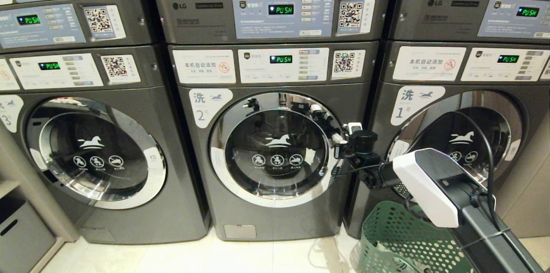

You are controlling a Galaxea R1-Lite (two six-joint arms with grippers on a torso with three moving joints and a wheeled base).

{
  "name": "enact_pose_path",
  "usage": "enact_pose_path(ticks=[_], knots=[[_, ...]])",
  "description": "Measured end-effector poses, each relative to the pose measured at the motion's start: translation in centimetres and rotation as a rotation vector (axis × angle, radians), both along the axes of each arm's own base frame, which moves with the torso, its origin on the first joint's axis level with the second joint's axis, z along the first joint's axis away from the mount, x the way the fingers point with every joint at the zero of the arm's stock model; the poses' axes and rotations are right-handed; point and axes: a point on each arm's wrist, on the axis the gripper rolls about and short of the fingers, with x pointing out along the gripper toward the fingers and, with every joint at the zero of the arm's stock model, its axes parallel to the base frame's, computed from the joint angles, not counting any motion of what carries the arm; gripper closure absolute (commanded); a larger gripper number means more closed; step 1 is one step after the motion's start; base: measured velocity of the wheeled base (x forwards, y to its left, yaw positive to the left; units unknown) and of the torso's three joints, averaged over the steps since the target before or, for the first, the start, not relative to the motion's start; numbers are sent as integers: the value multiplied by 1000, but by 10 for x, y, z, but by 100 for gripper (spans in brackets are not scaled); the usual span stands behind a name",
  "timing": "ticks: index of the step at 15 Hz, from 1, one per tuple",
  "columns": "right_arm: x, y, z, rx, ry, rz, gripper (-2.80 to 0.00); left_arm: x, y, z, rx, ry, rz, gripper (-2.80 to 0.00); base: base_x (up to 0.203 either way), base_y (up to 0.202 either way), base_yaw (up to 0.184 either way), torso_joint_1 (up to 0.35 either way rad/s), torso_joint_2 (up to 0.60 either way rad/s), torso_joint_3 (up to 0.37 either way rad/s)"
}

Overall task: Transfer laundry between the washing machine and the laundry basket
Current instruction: Press the washing machine door tightly with the right hand

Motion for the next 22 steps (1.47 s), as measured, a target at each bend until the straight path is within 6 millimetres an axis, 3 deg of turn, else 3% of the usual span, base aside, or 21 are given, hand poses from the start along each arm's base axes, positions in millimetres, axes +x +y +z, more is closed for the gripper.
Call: enact_pose_path(ticks=[10, 22], knots=[[2, 1, 18, 24, -105, 10, 0, 0, 0, 0, 4, -1, 15, 0, 0, 0, 0, 0, 0, 0], [-4, 0, 9, -24, 70, 9, 0, 5, 1, -14, 32, 72, 4, 0, 0, 0, 0, 0, 0, 0]])
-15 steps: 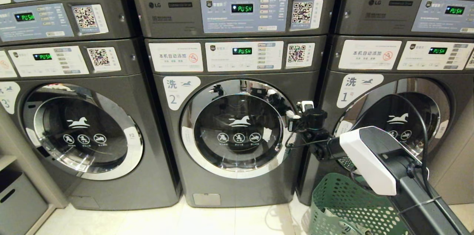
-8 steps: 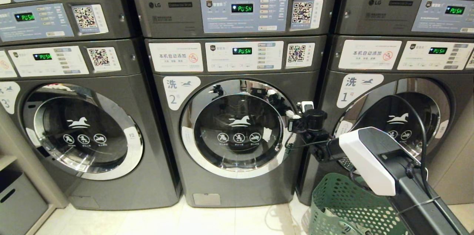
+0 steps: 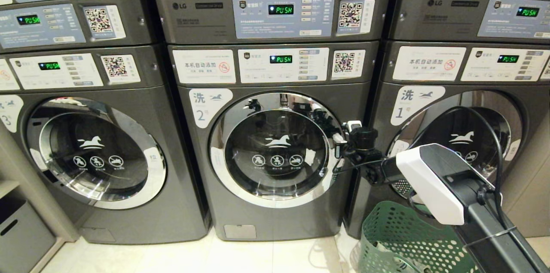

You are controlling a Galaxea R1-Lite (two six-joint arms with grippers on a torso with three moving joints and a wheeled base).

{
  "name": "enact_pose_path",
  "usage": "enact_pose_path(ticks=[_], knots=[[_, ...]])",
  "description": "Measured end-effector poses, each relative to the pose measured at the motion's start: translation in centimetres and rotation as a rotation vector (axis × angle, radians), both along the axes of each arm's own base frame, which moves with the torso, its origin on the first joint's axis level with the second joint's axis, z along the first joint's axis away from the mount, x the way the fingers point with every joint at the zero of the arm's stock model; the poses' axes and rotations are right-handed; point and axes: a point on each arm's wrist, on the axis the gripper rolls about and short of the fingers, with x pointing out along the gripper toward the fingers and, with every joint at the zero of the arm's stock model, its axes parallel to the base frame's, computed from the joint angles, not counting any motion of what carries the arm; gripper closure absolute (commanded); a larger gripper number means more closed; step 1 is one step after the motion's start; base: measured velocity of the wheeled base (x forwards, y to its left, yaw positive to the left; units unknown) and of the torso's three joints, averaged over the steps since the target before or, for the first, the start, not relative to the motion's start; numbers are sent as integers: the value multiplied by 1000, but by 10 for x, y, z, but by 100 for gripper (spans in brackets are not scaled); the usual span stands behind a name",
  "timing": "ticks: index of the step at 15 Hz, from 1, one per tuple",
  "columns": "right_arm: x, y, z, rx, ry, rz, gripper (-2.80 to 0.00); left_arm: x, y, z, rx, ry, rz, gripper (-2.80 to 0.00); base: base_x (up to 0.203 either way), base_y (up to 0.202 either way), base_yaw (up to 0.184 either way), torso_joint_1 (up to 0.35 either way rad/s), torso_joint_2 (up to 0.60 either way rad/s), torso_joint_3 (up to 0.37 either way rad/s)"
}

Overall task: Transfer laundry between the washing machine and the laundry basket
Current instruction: Press the washing machine door tightly with the right hand

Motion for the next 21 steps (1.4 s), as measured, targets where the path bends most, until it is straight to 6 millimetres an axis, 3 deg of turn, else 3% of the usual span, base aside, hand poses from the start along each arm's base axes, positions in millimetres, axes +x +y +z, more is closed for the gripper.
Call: enact_pose_path(ticks=[5, 13, 21], knots=[[-7, 2, 1, -7, 46, 1, 0, 1, 0, -5, -1, 17, 0, 0, 0, 0, 0, 0, 0, 0], [-49, 4, 1, -22, 119, 28, 0, 3, 0, -5, 1, 2, 2, 0, 0, 0, 0, 0, 0, 0], [-54, 10, 10, -19, 98, 37, 0, 4, 2, -9, 57, 36, 69, 0, 0, 0, 0, 0, 0, 0]])
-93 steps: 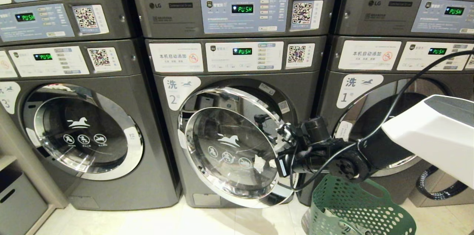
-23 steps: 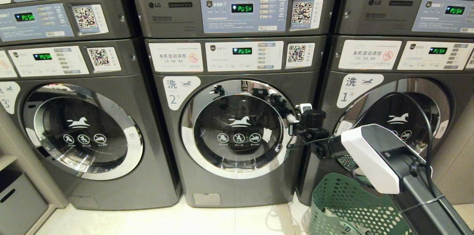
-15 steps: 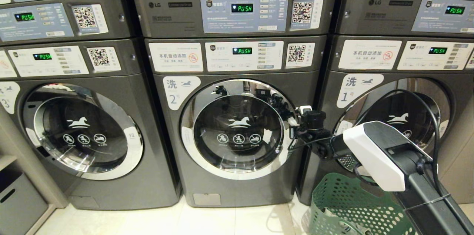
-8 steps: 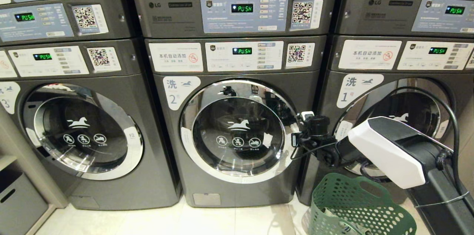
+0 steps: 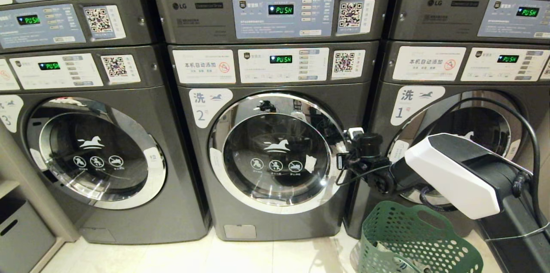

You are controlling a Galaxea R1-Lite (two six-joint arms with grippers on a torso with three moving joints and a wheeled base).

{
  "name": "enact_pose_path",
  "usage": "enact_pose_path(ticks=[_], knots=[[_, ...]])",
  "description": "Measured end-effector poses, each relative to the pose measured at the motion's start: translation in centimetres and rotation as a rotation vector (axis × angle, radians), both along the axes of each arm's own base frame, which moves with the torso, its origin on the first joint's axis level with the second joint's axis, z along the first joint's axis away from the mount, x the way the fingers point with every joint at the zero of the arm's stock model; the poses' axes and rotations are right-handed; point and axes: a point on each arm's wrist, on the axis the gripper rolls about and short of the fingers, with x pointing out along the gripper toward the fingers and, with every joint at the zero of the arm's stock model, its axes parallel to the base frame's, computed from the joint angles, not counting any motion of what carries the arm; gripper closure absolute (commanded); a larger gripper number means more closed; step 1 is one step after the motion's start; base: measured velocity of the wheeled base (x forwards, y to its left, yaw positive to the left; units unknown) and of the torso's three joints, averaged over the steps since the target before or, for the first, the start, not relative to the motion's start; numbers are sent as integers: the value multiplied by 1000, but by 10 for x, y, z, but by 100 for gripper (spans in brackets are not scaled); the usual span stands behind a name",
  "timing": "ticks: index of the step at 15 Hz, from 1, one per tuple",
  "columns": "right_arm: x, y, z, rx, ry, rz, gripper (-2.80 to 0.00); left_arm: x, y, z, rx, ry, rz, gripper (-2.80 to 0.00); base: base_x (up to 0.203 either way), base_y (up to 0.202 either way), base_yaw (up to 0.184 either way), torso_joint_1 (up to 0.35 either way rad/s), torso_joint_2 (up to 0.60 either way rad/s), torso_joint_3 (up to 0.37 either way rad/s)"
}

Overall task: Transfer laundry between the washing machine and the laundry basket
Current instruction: Press the washing machine door tightly with the right hand

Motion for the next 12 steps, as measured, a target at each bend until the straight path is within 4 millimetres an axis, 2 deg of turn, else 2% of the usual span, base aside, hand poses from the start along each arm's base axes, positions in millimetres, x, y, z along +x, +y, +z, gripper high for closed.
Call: enact_pose_path(ticks=[3, 7, 12], knots=[[-1, 1, -1, 2, 2, -2, 0, 1, 0, -3, 2, 11, 12, 0, 0, 0, 0, 0, 0, 0], [-3, 0, -2, -3, -6, -2, 0, 4, 1, -6, 7, -7, 22, 0, 126, 0, 1, 5, 2, 4], [-10, -1, -5, -3, -12, 0, 0, 15, 3, -11, 90, -83, 82, 0, 0, 0, 0, 0, 0, 0]])
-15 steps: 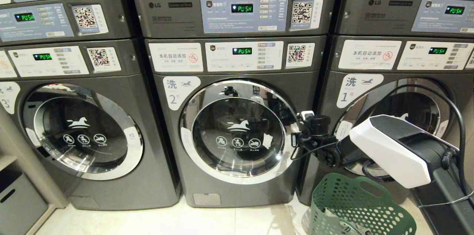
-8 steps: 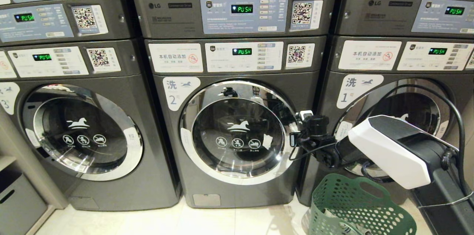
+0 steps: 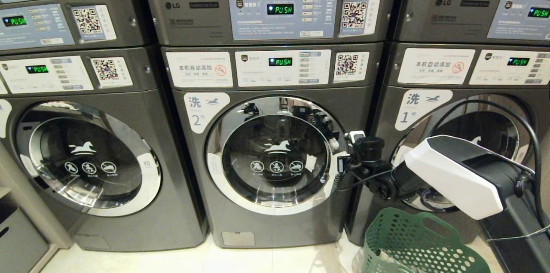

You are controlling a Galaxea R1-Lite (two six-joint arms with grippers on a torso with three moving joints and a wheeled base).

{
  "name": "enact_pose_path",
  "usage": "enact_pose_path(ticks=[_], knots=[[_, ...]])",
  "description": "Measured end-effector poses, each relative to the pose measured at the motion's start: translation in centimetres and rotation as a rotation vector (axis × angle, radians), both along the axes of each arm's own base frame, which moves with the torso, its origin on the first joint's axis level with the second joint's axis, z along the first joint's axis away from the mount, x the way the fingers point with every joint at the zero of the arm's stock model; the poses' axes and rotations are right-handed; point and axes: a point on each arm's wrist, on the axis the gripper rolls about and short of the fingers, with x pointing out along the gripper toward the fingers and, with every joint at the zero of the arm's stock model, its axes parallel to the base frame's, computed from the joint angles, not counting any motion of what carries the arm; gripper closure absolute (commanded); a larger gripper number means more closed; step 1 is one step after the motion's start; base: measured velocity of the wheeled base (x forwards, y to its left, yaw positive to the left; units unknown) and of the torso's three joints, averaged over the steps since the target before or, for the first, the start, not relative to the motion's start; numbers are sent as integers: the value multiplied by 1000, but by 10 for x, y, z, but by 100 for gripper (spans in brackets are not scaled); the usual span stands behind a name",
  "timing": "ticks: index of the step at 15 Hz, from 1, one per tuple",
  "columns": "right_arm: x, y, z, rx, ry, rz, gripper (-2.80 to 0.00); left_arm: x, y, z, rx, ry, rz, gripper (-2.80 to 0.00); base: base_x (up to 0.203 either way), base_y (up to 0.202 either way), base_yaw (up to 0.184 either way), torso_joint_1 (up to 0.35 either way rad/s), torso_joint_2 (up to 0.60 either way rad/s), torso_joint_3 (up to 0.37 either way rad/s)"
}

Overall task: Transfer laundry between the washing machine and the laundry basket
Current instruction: Press the washing machine door tightly with the right hand

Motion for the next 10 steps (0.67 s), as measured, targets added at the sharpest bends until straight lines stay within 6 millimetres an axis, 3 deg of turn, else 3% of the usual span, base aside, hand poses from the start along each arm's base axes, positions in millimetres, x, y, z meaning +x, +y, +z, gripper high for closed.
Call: enact_pose_path(ticks=[5, 10], knots=[[5, 1, 6, 3, -29, -13, 0, -1, 0, 3, 5, -10, 10, 0, 0, 0, 0, 0, 0, 0], [30, 4, 8, 19, -115, -31, 0, -4, 1, 12, 13, -35, 38, 0, 0, 0, 0, 0, 0, 0]])
